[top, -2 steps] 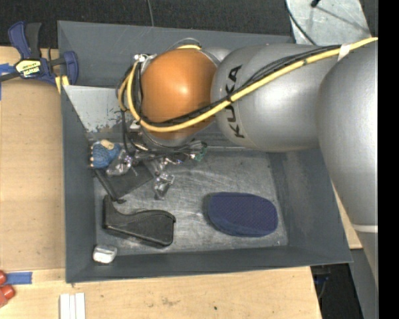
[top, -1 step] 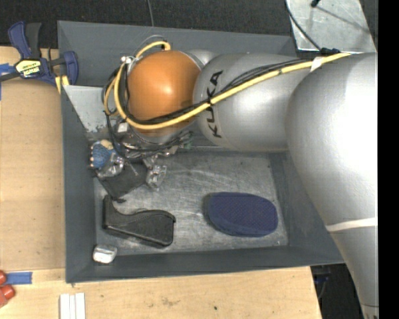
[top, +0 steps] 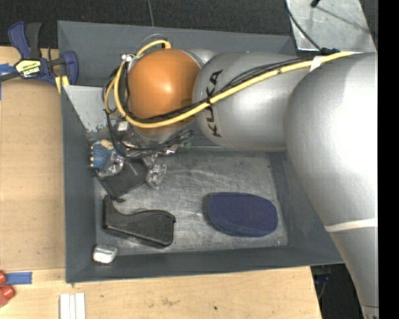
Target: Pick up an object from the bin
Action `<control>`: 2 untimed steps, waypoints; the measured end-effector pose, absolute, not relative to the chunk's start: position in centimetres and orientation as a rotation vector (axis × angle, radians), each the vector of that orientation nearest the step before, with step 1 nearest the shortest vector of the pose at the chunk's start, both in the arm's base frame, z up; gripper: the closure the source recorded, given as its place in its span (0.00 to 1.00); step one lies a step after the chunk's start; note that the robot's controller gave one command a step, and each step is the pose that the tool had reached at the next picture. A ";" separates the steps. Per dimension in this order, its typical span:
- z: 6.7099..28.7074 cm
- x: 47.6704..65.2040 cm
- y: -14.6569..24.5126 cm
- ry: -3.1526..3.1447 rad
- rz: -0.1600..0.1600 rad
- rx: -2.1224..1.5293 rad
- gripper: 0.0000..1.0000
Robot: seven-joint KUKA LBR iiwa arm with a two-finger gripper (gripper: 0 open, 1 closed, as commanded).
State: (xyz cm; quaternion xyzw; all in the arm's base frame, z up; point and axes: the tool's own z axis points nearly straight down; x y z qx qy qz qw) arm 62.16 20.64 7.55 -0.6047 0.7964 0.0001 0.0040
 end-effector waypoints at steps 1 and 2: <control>7.9 62.3 21.0 2.491 0.004 -1.889 1.00; 9.0 62.5 21.0 2.501 0.001 -1.888 1.00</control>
Offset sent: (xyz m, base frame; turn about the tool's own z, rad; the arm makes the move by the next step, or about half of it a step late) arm 0.0000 0.0000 0.0000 0.0000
